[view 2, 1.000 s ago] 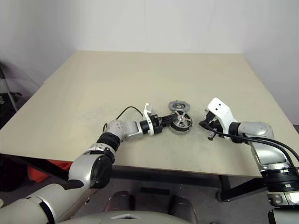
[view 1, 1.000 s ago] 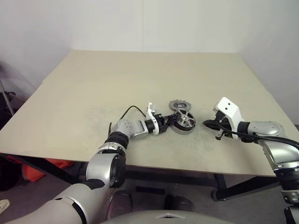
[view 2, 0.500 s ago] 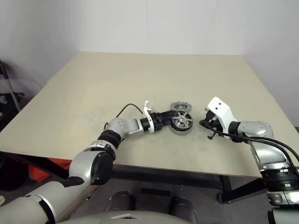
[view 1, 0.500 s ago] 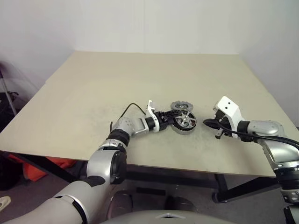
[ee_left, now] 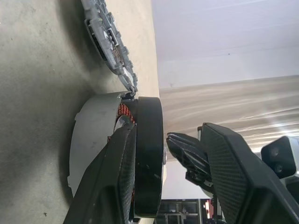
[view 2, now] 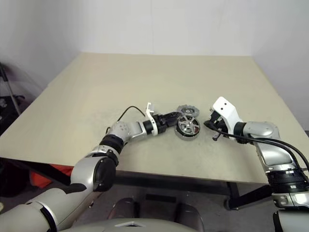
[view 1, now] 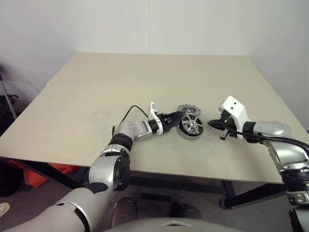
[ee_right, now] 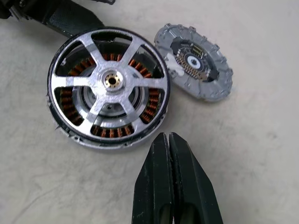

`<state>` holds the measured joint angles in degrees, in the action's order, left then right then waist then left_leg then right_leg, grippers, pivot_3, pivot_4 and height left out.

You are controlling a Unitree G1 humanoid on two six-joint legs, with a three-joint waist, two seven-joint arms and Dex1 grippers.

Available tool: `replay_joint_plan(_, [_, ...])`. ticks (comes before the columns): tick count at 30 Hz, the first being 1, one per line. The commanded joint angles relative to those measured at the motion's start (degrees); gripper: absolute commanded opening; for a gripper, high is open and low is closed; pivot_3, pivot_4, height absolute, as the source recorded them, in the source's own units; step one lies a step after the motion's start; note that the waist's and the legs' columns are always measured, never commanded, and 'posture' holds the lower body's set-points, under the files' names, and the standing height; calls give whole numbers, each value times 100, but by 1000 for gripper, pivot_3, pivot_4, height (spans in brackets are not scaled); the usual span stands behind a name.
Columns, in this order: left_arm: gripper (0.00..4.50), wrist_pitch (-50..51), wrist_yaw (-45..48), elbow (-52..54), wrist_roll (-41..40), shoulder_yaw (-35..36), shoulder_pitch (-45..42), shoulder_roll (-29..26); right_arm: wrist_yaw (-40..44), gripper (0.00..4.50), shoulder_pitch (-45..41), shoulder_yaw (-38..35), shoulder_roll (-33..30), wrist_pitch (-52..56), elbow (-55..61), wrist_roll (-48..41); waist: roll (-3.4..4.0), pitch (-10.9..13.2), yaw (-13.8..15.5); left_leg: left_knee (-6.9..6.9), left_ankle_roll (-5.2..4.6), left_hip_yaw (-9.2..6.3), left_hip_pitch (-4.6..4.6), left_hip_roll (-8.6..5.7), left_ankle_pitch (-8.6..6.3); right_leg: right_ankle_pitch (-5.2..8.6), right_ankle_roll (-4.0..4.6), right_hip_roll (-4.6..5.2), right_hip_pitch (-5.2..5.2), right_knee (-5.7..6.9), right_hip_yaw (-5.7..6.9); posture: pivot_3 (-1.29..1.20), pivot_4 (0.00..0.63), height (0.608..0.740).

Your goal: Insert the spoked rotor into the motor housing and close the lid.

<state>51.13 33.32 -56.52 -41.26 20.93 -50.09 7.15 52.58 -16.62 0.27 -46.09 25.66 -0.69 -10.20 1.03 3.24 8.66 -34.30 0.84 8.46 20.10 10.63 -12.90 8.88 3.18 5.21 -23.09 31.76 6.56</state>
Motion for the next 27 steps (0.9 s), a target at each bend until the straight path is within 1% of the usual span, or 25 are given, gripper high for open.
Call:
replay_joint_plan(1, [2361, 42, 269, 755, -107, -32, 196, 6, -18, 0, -184, -52, 50, -98, 34, -25, 0, 0, 1, 0, -1, 0, 0, 1, -1, 0, 0, 0, 0, 0, 0, 0, 0, 740])
replay_joint_plan(9, [2361, 76, 98, 2645, -107, -239, 1027, -262, -33, 0, -333, 91, 339, -14, 121, -56, 3, -2, -17, 0, 2, 2, -4, 5, 1, 0, 2, 0, 0, 9, -2, 0, 0, 740])
replay_joint_plan(13, [2361, -267, 8, 3837, 297, -671, 1700, -680, -78, 0, -511, 225, 593, 18, 58, -37, 6, -4, -83, 0, 3, 5, -9, 10, 1, 0, 3, -2, 0, 15, -6, 0, 0, 740])
replay_joint_plan(21, [2361, -869, -219, 5135, 729, -1030, 2482, -1251, -135, 0, -562, 485, 972, -8, -490, 71, 5, -3, -150, -1, 9, 4, -11, 8, 3, 0, 2, -1, 4, 15, -11, 0, 0, 740])
replay_joint_plan(24, [2361, -1088, -229, 5546, 906, -1247, 2738, -1408, -94, 0, -346, 695, 958, -156, -670, 249, 6, -6, -163, 0, 10, 7, -11, 9, 3, 0, 2, -3, 2, 15, -14, 0, 0, 740])
replay_joint_plan(27, [2361, -1265, -212, 5776, 1053, -1471, 2892, -1515, -73, 0, -389, 670, 966, -191, -638, 222, 2, -9, -161, 1, 11, 7, -20, 9, 2, 0, 2, -3, 10, 17, -17, 0, 0, 740])
